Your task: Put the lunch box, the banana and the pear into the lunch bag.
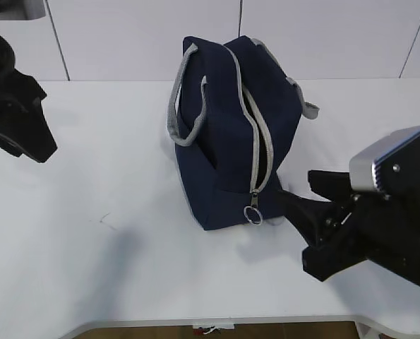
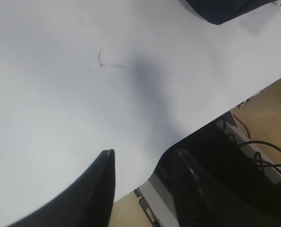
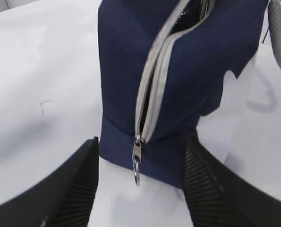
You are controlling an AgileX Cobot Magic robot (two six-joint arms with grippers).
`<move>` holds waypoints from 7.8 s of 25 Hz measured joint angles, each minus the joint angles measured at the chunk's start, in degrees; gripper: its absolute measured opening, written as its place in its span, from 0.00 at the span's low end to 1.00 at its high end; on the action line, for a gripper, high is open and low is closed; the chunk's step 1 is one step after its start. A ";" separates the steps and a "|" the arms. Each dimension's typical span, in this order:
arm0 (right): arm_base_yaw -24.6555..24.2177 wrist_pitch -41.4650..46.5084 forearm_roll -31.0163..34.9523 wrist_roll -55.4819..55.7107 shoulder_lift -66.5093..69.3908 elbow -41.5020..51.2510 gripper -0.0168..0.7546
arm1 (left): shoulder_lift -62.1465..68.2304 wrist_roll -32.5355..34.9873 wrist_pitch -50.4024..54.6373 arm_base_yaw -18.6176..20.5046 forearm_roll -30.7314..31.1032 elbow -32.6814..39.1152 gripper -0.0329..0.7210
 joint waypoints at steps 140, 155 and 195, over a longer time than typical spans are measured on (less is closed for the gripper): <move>0.00 54.42 13.40 11.48 16.43 -56.87 0.04 | 10.67 26.83 -27.68 0.00 -24.96 0.24 0.61; 0.00 51.71 11.76 9.87 16.77 -56.87 0.04 | 13.23 31.39 -23.50 -0.08 -22.75 0.24 0.04; -11.35 51.59 6.86 9.72 35.67 -71.31 0.04 | 6.12 28.96 -2.93 -0.08 -4.84 0.01 0.04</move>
